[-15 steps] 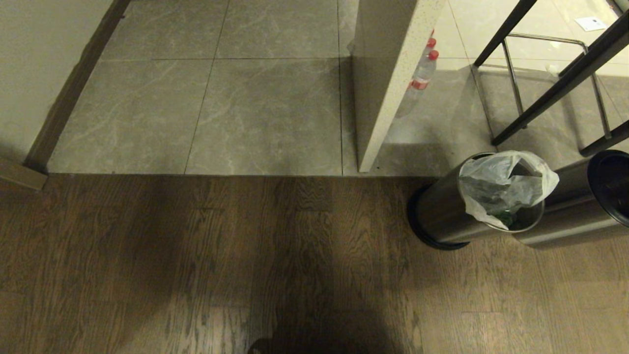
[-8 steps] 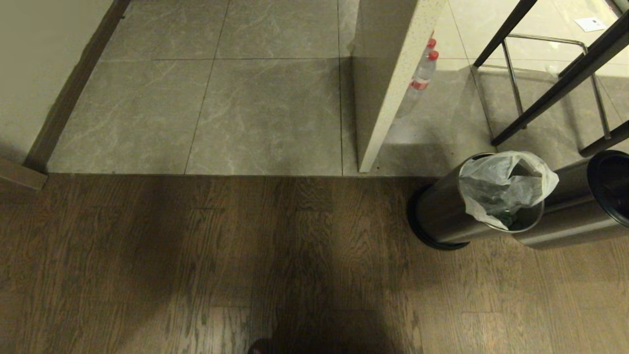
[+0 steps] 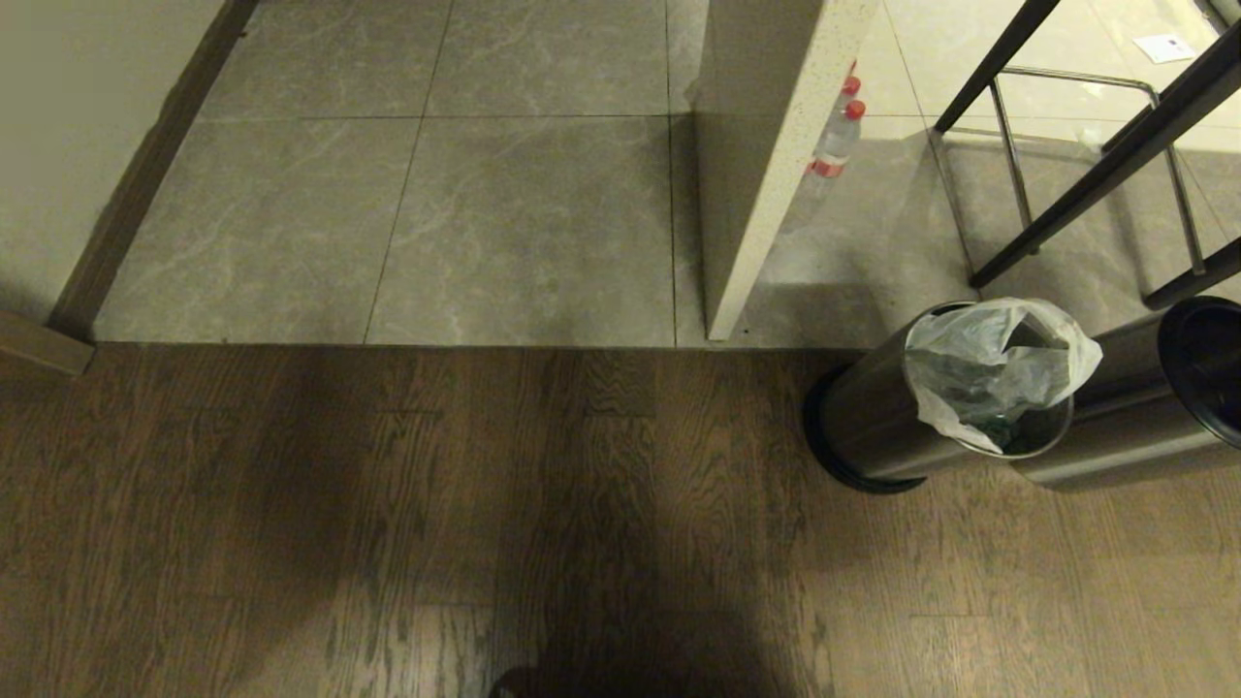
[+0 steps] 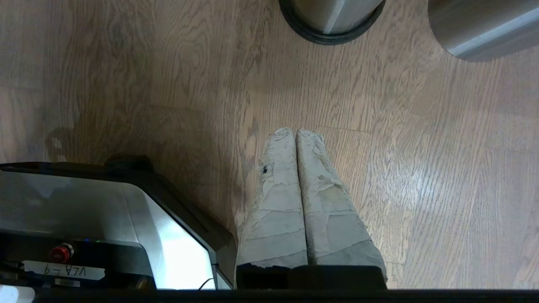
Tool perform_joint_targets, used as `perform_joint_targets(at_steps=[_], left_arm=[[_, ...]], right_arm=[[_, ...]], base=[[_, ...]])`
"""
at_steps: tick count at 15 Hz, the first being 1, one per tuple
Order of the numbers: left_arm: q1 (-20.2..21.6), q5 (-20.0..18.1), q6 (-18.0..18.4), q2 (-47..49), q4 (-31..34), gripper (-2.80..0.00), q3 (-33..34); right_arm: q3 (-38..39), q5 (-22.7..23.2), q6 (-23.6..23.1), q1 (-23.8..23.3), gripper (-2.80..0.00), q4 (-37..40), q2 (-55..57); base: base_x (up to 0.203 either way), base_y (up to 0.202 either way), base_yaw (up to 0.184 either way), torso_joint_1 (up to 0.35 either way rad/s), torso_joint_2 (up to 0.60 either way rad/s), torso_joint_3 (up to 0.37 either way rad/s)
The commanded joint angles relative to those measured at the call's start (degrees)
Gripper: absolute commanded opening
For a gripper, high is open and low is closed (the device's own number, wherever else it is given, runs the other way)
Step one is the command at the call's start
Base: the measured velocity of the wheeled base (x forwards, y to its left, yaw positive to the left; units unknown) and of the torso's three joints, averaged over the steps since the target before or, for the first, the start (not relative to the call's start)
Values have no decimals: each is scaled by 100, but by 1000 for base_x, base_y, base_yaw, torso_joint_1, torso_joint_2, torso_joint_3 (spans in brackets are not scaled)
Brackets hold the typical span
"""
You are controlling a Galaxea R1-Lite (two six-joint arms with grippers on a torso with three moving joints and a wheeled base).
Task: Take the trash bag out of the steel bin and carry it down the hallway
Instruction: Pick up the trash bag
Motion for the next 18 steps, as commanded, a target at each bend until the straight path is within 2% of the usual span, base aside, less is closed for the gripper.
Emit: perform_joint_targets(at_steps=[1,13,18], left_arm=[[1,5,-2,-9,-1,-280,9],[1,5,-2,-9,-1,-280,9],[1,5,-2,-9,-1,-280,9]], right_arm=[[6,9,-5,1,-280,1,-6],[6,9,-5,1,-280,1,-6],[301,-974,455,681,-280,-181,-1243]], base=[[0,0,0,0,0,0],[0,0,0,0,0,0],[0,0,0,0,0,0]])
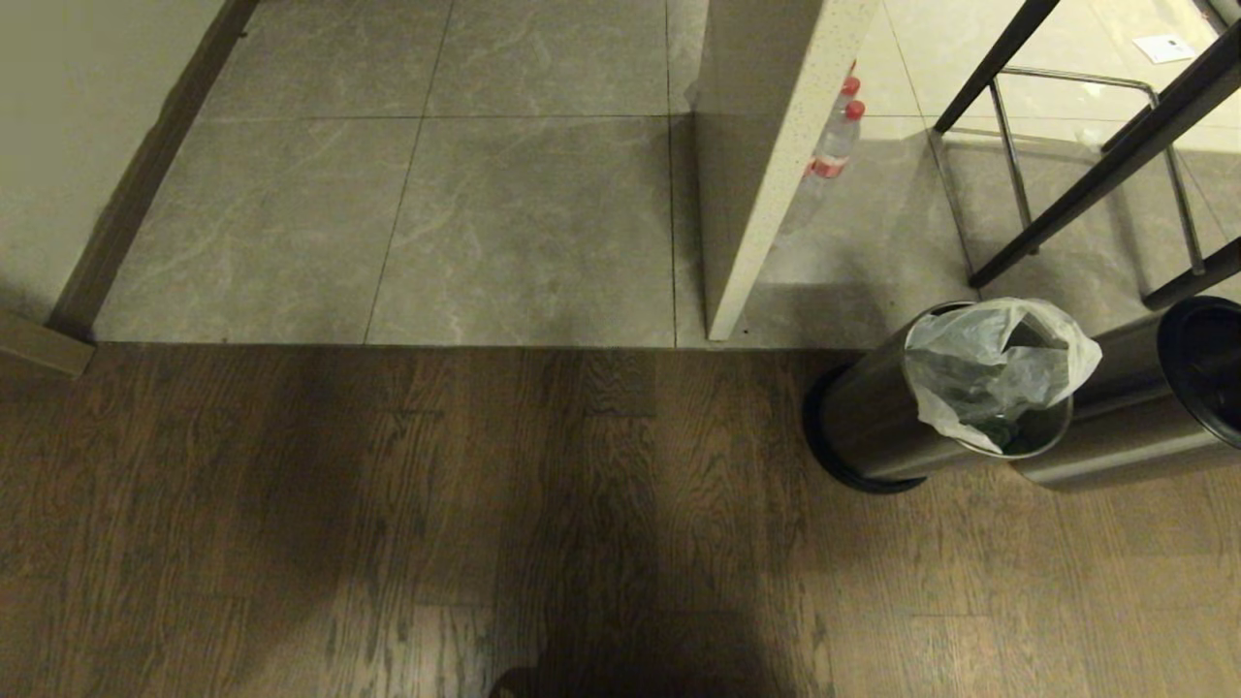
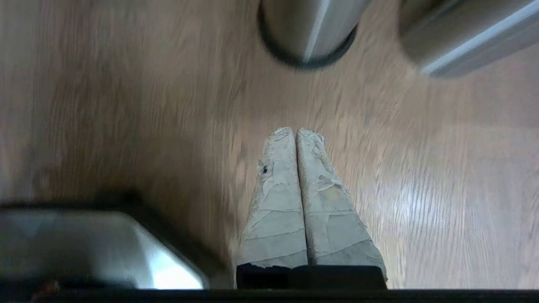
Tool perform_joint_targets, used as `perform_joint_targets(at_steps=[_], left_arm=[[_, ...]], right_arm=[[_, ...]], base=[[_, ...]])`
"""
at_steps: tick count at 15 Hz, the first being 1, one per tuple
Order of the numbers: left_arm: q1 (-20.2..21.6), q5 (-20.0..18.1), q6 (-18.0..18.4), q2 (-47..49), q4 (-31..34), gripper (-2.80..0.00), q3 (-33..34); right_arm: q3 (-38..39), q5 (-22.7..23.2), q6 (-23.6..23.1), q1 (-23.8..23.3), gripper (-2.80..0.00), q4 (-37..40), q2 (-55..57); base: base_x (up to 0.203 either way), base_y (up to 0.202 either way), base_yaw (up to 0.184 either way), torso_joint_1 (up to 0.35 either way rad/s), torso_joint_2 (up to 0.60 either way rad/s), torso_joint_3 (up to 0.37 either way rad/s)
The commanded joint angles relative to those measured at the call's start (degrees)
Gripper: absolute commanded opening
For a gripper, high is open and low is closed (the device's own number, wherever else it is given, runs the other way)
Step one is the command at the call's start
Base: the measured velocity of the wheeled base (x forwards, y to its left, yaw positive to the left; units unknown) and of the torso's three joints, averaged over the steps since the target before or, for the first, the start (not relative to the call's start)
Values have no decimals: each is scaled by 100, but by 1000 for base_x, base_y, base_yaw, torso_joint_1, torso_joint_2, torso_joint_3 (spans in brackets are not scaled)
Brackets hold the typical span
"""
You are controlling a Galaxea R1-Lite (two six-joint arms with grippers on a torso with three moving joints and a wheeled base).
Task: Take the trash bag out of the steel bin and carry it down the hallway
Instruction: Pick up the trash bag
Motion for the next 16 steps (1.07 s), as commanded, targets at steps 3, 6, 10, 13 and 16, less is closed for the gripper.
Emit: perform_joint_targets(at_steps=[3,6,10,13,16], left_arm=[[1,5,-4,0,0,-280,9],[1,5,-4,0,0,-280,9],[1,13,-4,0,0,-280,9],[1,13,-4,0,0,-280,9],[1,5,-4,-9,0,-280,9]], right_arm=[[93,-67,14,138,-280,-60,-409],[93,-67,14,138,-280,-60,-409],[67,-50,6,138,-280,19,-409],[67,-50,6,138,-280,19,-409],[26,-51,33,138,-280,-9,-380]], base=[[0,0,0,0,0,0],[0,0,0,0,0,0],[0,0,0,0,0,0],[0,0,0,0,0,0],[0,0,0,0,0,0]])
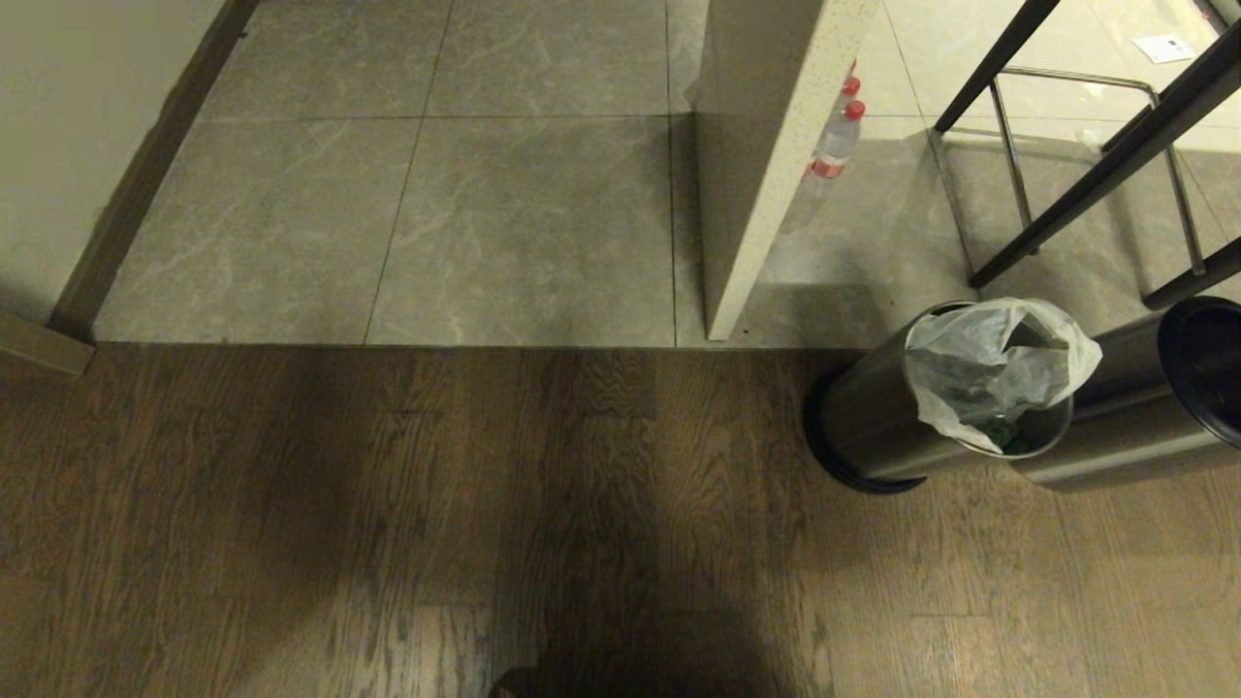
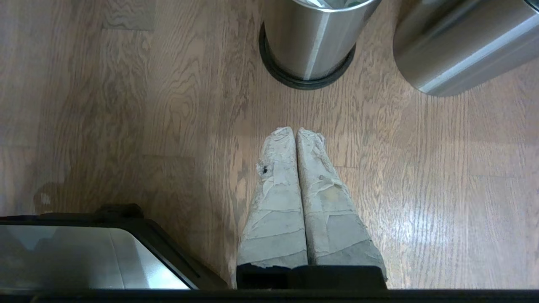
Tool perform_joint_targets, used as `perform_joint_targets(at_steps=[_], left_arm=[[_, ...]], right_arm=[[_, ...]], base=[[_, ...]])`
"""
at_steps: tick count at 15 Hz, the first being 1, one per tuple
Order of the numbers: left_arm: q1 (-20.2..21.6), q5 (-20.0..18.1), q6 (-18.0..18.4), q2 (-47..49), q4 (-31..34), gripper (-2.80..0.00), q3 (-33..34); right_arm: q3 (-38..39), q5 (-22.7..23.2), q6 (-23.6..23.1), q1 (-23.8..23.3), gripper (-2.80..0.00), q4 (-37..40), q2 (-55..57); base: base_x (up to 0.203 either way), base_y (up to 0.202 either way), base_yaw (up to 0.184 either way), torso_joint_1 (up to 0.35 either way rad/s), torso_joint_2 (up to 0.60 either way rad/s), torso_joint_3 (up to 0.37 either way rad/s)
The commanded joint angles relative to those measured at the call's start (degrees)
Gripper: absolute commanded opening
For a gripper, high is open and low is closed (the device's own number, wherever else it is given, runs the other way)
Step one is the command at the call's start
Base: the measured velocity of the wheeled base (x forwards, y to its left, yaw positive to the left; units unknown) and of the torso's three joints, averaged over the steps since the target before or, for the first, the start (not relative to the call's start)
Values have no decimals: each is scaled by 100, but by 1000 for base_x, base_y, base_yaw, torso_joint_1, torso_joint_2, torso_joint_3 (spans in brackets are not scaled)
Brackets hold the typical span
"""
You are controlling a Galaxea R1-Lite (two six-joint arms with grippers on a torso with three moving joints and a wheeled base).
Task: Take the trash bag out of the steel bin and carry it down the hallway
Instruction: Pick up the trash bag
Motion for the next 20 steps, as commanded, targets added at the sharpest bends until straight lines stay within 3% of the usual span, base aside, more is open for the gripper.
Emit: perform_joint_targets(at_steps=[1,6,11,15,20], left_arm=[[1,0,-2,-9,0,-280,9],[1,0,-2,0,0,-280,9],[1,0,-2,-9,0,-280,9],[1,0,-2,-9,0,-280,9],[1,0,-2,-9,0,-280,9]], right_arm=[[-268,-2,46,1,-280,-62,111],[-2551,-49,213,-6,-280,1170,1490],[-3692,-167,728,85,-280,1629,3141],[-3793,-434,786,97,-280,1578,3380],[-3987,-1427,786,91,-280,1313,5955]], base=[[0,0,0,0,0,0],[0,0,0,0,0,0],[0,0,0,0,0,0],[0,0,0,0,0,0],[0,0,0,0,0,0]])
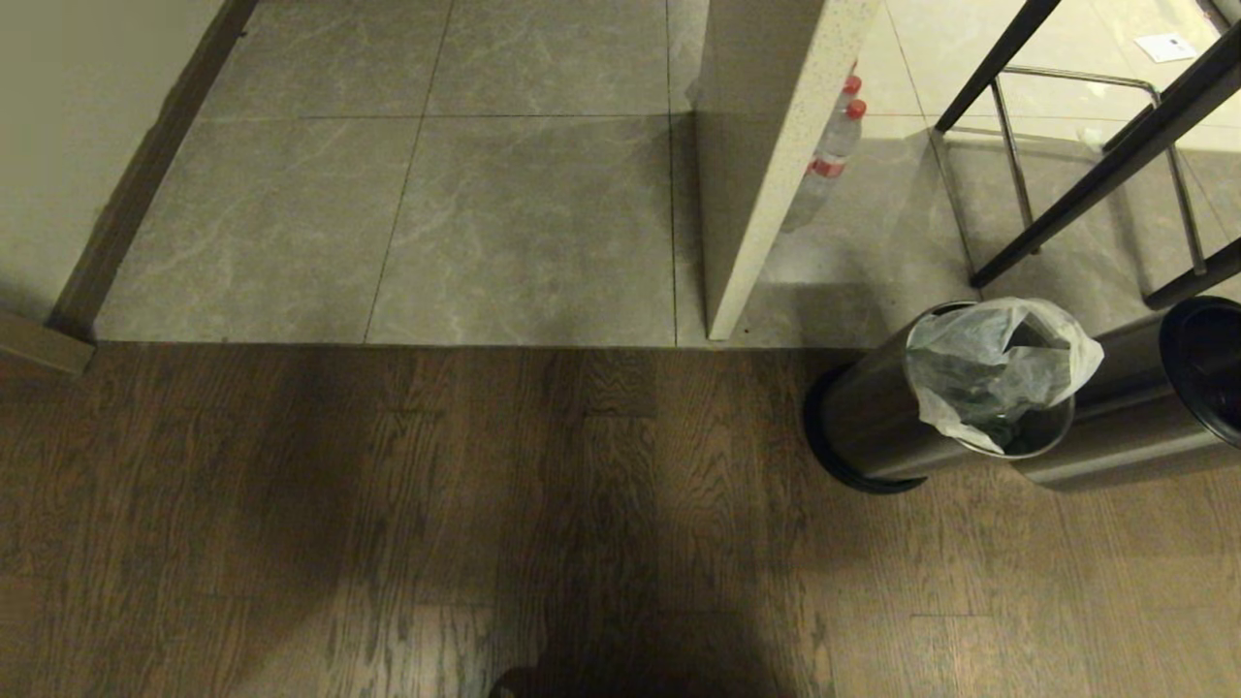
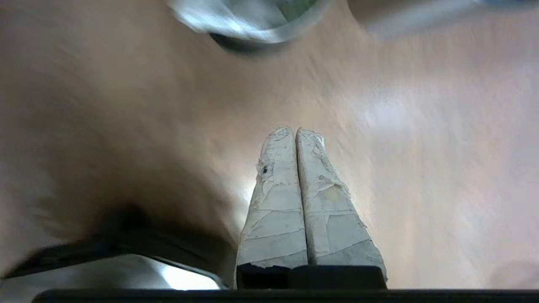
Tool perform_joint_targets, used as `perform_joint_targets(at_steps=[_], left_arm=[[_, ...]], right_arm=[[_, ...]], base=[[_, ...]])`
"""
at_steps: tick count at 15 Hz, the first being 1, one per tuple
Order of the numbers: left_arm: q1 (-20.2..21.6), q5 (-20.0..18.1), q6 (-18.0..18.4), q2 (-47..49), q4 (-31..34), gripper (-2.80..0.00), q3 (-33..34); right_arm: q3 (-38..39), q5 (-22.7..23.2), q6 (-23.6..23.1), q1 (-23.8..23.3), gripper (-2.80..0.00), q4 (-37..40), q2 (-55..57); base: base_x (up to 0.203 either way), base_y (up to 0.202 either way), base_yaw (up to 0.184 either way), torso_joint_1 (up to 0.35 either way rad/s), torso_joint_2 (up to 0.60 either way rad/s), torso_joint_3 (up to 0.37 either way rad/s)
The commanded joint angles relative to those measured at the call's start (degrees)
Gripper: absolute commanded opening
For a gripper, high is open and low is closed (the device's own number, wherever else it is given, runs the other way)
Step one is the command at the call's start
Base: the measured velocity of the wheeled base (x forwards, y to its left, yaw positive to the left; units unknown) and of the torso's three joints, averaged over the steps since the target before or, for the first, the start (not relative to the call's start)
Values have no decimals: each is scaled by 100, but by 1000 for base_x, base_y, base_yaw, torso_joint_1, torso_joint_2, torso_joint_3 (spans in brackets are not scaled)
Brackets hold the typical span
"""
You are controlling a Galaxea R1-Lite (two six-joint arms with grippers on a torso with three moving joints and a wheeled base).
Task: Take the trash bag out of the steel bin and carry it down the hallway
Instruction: Pick up the trash bag
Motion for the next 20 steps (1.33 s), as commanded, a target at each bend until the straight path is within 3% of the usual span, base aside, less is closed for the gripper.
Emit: perform_joint_targets(at_steps=[1,16,18,20], left_arm=[[1,3,-4,-9,0,-280,9],[1,3,-4,-9,0,-280,9],[1,3,-4,-9,0,-280,9],[1,3,-4,-9,0,-280,9]], right_arm=[[-74,-264,2,-1,-280,-39,1082],[-93,-336,2,-2,-280,-67,1113],[-397,-195,61,-79,-280,-464,1399],[-902,-23,129,-173,-280,-1012,2432]], base=[[0,0,0,0,0,0],[0,0,0,0,0,0],[0,0,0,0,0,0],[0,0,0,0,0,0]])
